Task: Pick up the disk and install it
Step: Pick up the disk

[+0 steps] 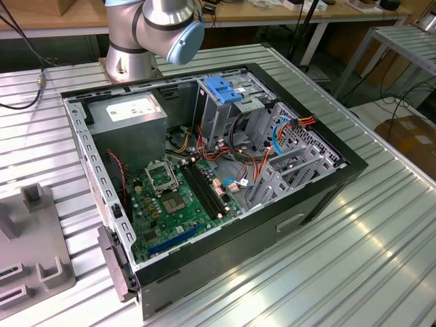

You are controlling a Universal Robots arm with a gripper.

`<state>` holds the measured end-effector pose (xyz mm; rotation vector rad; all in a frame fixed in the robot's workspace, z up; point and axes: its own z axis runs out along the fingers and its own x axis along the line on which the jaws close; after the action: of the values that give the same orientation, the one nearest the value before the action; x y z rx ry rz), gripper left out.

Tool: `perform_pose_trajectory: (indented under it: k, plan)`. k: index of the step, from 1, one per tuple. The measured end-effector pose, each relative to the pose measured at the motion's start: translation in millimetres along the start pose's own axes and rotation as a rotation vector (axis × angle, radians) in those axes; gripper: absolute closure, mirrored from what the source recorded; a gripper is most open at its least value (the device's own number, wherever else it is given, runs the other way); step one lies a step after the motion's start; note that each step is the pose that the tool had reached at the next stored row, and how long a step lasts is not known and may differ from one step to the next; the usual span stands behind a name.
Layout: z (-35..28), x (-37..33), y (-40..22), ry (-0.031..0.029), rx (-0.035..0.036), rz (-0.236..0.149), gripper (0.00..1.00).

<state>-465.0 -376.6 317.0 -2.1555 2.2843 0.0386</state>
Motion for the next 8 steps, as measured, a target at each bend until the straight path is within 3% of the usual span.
perform_pose_trajectory:
  k: [8]
  plan:
    - [15.5,0.3,-0.3,0.0003,-0.0001,-0.003,0.47]
